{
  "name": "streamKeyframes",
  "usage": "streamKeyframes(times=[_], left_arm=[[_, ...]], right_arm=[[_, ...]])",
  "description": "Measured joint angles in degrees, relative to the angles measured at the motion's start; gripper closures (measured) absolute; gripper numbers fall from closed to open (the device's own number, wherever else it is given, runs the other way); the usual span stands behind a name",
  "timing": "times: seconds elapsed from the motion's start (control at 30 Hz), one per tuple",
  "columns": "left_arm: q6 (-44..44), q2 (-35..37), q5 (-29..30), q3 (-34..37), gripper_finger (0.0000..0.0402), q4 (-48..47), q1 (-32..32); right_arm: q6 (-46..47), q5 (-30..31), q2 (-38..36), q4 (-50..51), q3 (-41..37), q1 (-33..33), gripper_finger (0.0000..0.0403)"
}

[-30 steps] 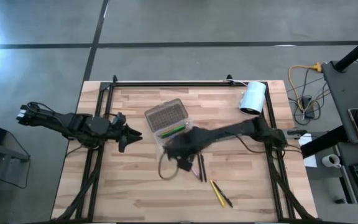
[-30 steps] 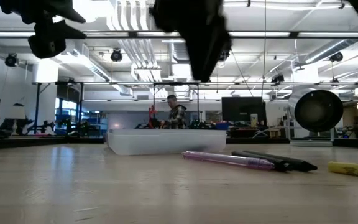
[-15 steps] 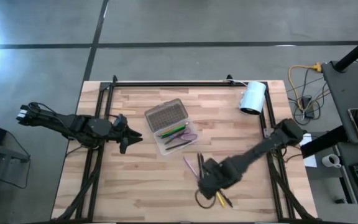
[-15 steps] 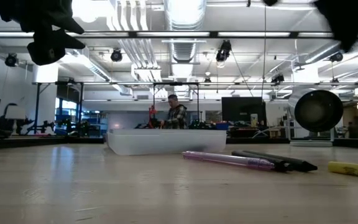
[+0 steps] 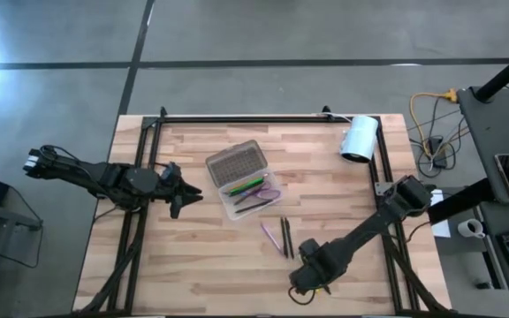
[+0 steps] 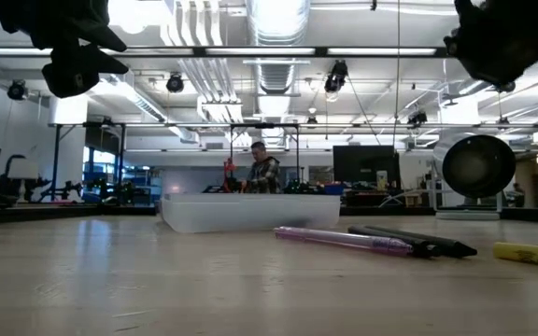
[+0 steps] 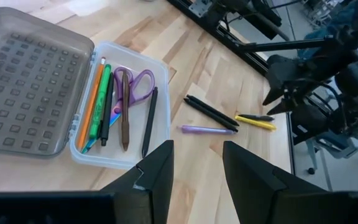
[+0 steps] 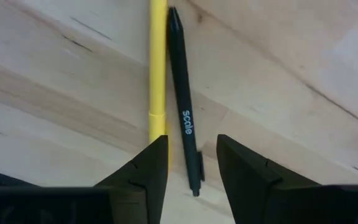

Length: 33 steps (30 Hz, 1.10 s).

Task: Pick & place school supplies into a supply box
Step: Put the black pen into the black supply box

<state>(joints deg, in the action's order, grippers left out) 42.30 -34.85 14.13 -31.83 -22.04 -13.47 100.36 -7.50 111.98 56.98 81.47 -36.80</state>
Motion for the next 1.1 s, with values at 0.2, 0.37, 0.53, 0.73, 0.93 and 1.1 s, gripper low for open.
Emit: streamKeyframes(times=[0.2, 0.37, 0.53, 0.73, 0.93, 1.1], left_arm=[[0.0, 0.0, 0.0, 0.0, 0.0279, 0.0, 0.0], [0.0, 0.0, 0.0, 0.0, 0.0279, 0.0, 0.0], [0.0, 0.0, 0.0, 0.0, 0.0279, 0.0, 0.0], [0.0, 0.0, 0.0, 0.0, 0.0279, 0.0, 0.0], [0.2, 0.0, 0.0, 0.0, 0.0279, 0.0, 0.0], [0.2, 0.0, 0.0, 0.0, 0.0279, 0.0, 0.0]], right_arm=[[-1.3, -3.5, 1.1, -4.0, -2.9, -0.1, 0.0284], [-1.8, -2.7, 1.2, -4.8, -3.5, -0.1, 0.0284], [-2.3, -2.6, 1.2, -7.4, -5.5, -0.1, 0.0284], [-2.0, -2.1, 1.2, -10.4, -7.6, -0.1, 0.0285], [-2.9, -1.7, 0.9, -11.0, -9.6, 0.0, 0.0287], [-5.0, -1.7, 0.8, -10.7, -10.2, 0.1, 0.0317]])
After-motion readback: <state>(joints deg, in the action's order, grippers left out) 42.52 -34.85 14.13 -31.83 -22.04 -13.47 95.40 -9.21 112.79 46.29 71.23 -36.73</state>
